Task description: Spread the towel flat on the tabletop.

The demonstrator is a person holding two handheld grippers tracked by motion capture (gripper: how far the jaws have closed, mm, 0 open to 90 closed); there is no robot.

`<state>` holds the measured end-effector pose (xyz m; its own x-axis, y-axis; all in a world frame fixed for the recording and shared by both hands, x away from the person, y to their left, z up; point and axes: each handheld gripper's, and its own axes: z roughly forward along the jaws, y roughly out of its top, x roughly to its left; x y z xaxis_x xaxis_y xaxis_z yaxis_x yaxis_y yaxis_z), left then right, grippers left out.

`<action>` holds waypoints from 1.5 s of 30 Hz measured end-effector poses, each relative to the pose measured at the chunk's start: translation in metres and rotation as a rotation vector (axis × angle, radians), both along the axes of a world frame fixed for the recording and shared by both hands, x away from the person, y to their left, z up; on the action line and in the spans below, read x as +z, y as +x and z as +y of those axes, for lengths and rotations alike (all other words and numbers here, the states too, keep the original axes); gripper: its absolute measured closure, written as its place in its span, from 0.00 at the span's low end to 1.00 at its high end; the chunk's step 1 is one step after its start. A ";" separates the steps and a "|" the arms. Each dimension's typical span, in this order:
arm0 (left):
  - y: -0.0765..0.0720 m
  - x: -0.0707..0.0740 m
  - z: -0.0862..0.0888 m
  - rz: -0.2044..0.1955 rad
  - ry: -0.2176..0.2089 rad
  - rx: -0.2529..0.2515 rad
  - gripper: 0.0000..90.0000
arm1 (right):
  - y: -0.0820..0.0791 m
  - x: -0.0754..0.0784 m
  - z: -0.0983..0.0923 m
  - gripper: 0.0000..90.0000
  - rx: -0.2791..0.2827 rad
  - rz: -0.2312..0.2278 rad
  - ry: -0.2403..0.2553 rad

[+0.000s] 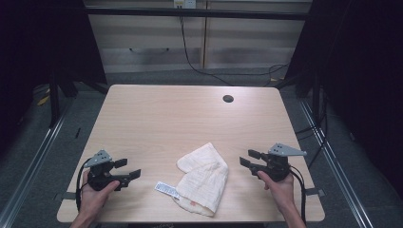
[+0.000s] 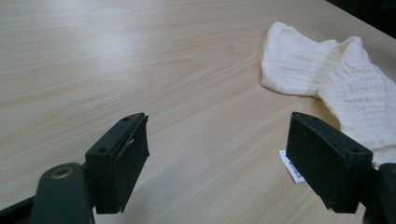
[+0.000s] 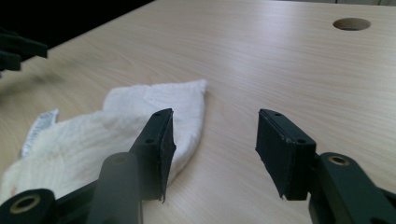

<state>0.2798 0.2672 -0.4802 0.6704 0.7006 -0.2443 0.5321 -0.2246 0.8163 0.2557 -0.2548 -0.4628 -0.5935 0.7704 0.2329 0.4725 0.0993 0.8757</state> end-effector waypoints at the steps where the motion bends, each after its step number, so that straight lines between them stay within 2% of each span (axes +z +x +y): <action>1: 0.000 0.000 0.000 0.001 0.000 0.002 0.23 | 0.000 0.001 0.001 0.50 0.009 -0.003 -0.005; 3: 0.000 -0.001 -0.001 0.007 0.000 0.001 0.23 | 0.001 0.002 0.004 0.48 0.028 -0.004 -0.031; 6: 0.002 -0.002 -0.002 0.014 -0.001 0.009 0.23 | 0.004 0.000 0.009 0.46 0.067 0.025 -0.017; 10: 0.002 -0.003 -0.004 0.018 0.004 0.013 0.23 | 0.008 -0.001 0.016 0.43 0.107 0.047 -0.032; 12: 0.003 -0.003 -0.005 0.042 -0.014 0.005 0.23 | 0.009 -0.001 0.021 0.43 0.139 0.054 -0.047; 13: 0.003 -0.003 -0.006 0.045 -0.003 0.008 0.23 | 0.008 -0.001 0.025 0.43 0.150 0.054 -0.062; 17: 0.003 -0.002 -0.009 0.035 0.005 -0.007 0.24 | 0.007 0.004 0.041 0.41 0.212 0.045 -0.082; 23: 0.000 -0.002 -0.012 0.024 0.017 -0.030 0.24 | 0.014 0.003 0.056 0.35 0.271 0.076 -0.104; 24: -0.001 -0.002 -0.013 0.021 0.019 -0.036 0.26 | 0.019 -0.001 0.062 0.33 0.292 0.096 -0.120; 26: -0.001 -0.001 -0.013 0.012 0.022 -0.037 0.26 | 0.021 -0.002 0.066 0.32 0.307 0.105 -0.137; 27: 0.001 0.000 -0.013 0.009 0.017 -0.030 0.26 | 0.024 -0.003 0.073 0.32 0.332 0.108 -0.174; 29: 0.004 -0.002 -0.014 0.023 0.015 -0.026 0.26 | 0.027 -0.004 0.079 0.30 0.351 0.122 -0.175; 30: 0.006 -0.003 -0.016 0.028 0.011 -0.029 0.26 | 0.027 -0.005 0.082 0.30 0.361 0.128 -0.192; 32: 0.007 -0.004 -0.019 0.029 0.017 -0.036 0.26 | 0.030 -0.009 0.088 0.29 0.377 0.138 -0.211; 33: 0.008 -0.003 -0.024 0.017 0.054 -0.058 0.26 | 0.031 -0.011 0.091 0.29 0.384 0.142 -0.223; 34: 0.007 -0.002 -0.027 0.002 0.066 -0.065 0.26 | 0.032 -0.013 0.093 0.29 0.390 0.149 -0.241; 36: 0.006 0.000 -0.028 -0.012 0.070 -0.069 0.26 | 0.032 -0.016 0.095 0.30 0.393 0.158 -0.249; 37: 0.006 0.001 -0.029 -0.016 0.057 -0.071 0.26 | 0.033 -0.019 0.097 0.34 0.395 0.169 -0.251; 38: 0.007 0.004 -0.033 -0.023 0.044 -0.078 0.26 | 0.033 -0.023 0.099 0.48 0.408 0.185 -0.271; 40: 0.010 0.005 -0.037 -0.022 0.037 -0.085 0.26 | 0.034 -0.026 0.099 0.64 0.417 0.182 -0.279; 42: 0.014 0.007 -0.043 -0.018 0.033 -0.097 0.26 | 0.035 -0.029 0.098 0.76 0.417 0.199 -0.279; 45: 0.017 0.012 -0.051 -0.027 0.035 -0.108 0.26 | 0.037 -0.032 0.097 0.88 0.394 0.220 -0.278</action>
<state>0.2972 0.2162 -0.4682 0.7484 0.6318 -0.2021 0.4813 -0.3076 0.8208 0.2923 -0.1577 -0.4949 -0.8104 0.5495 0.2031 0.5223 0.5207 0.6754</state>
